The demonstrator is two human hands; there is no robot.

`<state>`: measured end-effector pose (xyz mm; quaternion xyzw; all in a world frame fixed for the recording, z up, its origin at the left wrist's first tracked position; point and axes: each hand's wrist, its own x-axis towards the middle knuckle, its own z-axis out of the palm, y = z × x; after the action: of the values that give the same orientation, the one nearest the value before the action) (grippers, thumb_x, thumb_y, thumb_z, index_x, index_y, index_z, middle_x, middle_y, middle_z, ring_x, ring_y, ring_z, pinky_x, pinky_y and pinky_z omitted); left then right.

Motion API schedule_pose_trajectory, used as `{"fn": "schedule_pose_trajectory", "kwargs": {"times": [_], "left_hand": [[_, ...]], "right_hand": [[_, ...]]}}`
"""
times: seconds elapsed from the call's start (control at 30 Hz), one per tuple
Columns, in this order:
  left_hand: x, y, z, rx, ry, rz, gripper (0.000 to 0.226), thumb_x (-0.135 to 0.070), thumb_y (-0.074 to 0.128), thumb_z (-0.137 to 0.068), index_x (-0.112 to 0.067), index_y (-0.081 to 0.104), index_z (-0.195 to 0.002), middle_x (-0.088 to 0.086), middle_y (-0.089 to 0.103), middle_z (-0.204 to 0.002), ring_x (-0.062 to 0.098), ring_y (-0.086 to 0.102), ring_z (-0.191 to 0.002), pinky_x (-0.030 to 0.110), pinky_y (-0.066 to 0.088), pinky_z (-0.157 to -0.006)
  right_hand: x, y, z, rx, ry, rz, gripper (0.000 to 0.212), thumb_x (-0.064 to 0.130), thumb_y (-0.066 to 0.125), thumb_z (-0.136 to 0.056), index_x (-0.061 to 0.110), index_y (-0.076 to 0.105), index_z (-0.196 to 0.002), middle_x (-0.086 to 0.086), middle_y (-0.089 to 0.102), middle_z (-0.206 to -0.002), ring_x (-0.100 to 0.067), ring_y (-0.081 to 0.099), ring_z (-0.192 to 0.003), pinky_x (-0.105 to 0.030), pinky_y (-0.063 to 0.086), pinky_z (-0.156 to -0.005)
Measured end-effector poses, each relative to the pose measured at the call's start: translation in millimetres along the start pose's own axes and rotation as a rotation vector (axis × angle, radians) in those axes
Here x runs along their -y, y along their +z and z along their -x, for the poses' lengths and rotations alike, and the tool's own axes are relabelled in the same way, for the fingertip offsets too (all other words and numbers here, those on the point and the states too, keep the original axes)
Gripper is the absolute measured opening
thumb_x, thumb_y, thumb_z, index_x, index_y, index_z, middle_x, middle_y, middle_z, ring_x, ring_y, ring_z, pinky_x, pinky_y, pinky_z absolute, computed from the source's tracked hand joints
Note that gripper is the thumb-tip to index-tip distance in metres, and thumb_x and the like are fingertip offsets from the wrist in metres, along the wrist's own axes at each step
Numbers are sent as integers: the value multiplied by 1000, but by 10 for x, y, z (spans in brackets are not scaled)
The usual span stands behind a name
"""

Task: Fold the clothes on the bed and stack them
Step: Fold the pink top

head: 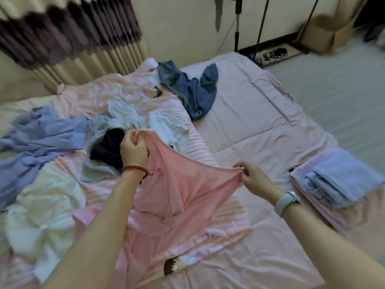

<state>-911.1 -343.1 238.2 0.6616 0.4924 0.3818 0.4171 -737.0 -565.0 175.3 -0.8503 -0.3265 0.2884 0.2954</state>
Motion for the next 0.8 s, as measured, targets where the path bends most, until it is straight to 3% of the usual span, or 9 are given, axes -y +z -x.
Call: {"fn": "schedule_pose_trajectory", "kwargs": {"times": [0.07,0.13,0.2,0.27,0.33,0.4,0.5,0.63,0.8], "left_hand": [[-396,-261,-279,-103,18,68,32,-11,48,-93,-20,40,-63,-5,41,-65,11,41,-63,22,40,-61],[-841,-533,-542,-201,77,142,33,-7,48,-91,-20,39,-62,-5,40,-65,14,41,-66,29,40,-65],[-1327,-788,-737,-272,137,204,31,-4,45,-89,-23,42,-64,-8,43,-67,12,43,-67,27,42,-66],[-1805,-1020,-864,-341,180,257,32,0,42,-87,-24,42,-65,-8,44,-68,6,40,-63,16,38,-61],[-2224,-1231,-934,-396,205,345,31,3,40,-86,-21,45,-68,-2,50,-74,10,44,-69,19,41,-65],[-2564,-1421,-986,-405,239,403,29,7,36,-85,-16,52,-78,5,53,-88,16,48,-82,28,45,-79],[-2909,-1686,-1052,-337,281,436,34,8,35,-86,-18,56,-77,3,56,-82,21,50,-87,33,46,-79],[-2954,-1907,-1008,-107,393,349,20,-3,59,-88,-19,60,-75,2,59,-78,24,55,-85,41,48,-85],[-2756,-1776,-819,71,510,153,21,-2,55,-91,-22,62,-92,0,60,-81,14,56,-79,23,48,-75]], "right_hand": [[425,-379,-200,-36,-130,29,37,-4,45,-84,9,63,-113,-15,66,-108,-25,59,-96,-33,42,-83],[926,-792,-349,-97,-249,52,37,-4,44,-84,9,64,-113,-15,66,-100,-19,53,-87,-33,42,-78],[1450,-1205,-436,-191,-355,69,35,-4,43,-87,4,62,-114,-16,64,-99,-22,53,-86,-31,40,-76],[1960,-1609,-453,-336,-459,81,32,-3,43,-89,1,61,-115,-18,64,-107,-28,58,-94,-28,40,-80],[2416,-1997,-397,-490,-559,77,29,-2,44,-91,-1,62,-114,-18,63,-110,-30,57,-101,-22,37,-82],[2771,-2339,-306,-634,-648,90,26,-1,45,-93,-3,61,-112,-19,62,-111,-30,57,-100,-18,35,-80],[3076,-2763,-151,-758,-742,214,25,6,41,-97,-2,59,-114,-20,64,-103,-26,60,-83,-25,40,-71],[3079,-3090,15,-703,-764,352,27,3,40,-97,-2,56,-118,-23,65,-103,-27,61,-79,-26,41,-70],[2832,-3122,33,-652,-764,275,31,-1,41,-95,1,55,-123,-21,64,-106,-19,52,-81,-23,36,-75]]}}
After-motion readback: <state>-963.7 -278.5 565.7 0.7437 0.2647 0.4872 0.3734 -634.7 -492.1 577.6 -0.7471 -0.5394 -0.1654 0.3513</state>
